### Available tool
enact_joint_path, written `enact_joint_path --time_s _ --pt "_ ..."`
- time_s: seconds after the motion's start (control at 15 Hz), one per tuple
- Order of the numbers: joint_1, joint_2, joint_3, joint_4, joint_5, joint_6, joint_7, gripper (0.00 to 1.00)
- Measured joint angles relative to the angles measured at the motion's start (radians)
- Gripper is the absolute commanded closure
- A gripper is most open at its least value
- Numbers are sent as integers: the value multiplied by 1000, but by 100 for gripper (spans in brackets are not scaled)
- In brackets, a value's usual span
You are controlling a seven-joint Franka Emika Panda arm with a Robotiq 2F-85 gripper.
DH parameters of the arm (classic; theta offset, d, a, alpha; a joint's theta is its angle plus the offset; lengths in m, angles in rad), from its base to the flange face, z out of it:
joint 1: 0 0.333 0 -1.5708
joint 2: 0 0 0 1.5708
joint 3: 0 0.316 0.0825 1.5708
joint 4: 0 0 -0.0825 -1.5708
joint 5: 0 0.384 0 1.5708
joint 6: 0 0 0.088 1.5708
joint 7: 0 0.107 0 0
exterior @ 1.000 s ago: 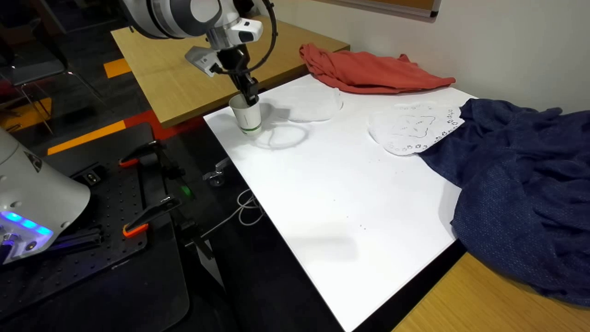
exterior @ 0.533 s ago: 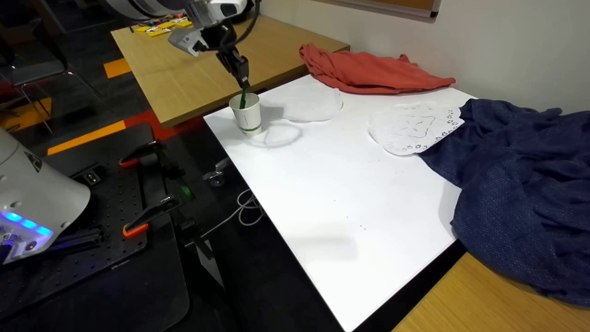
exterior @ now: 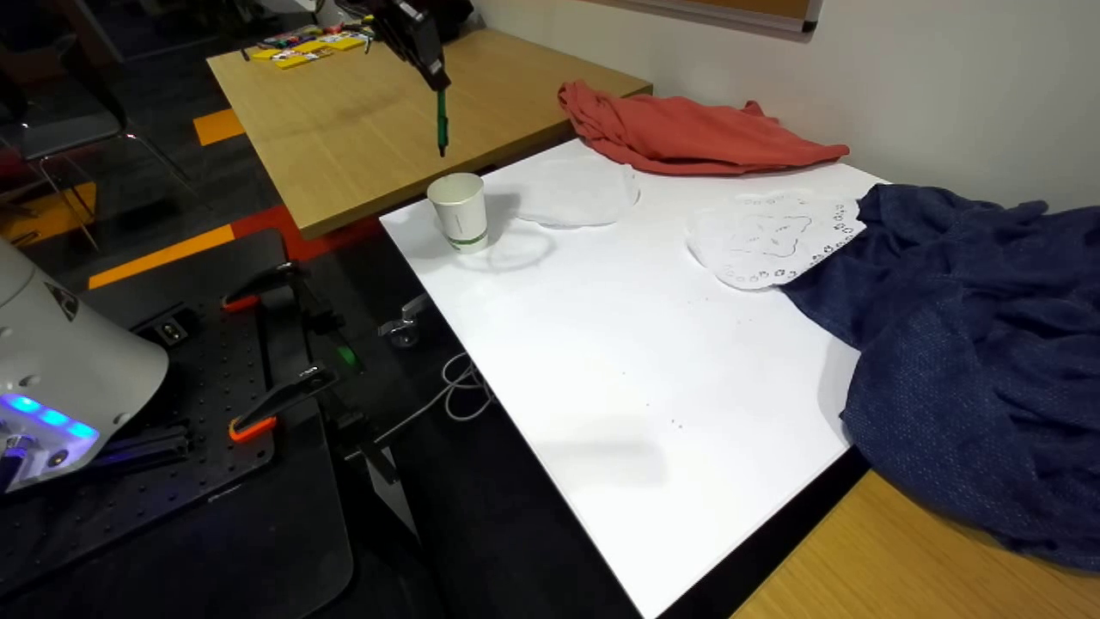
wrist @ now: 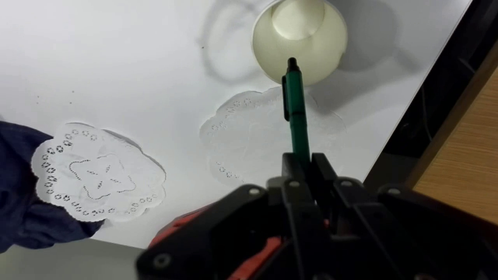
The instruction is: Remove the pen from the cup and put it on the table
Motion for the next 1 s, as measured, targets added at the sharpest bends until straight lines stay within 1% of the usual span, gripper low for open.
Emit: enact_joint_path --time_s 0.27,0.33,0.53,0.73,0.87,1.0 --pt "-12 -87 -3 13 -16 -133 0 97" --pt "-40 -94 12 24 -24 -159 -1 97" --pt "-161 -81 66 62 -77 -196 -6 97" --pt "-237 -9 69 120 -123 -197 -35 97" --pt "-259 67 57 167 -122 -197 -70 97" --pt "-262 156 39 216 -109 -197 -108 97"
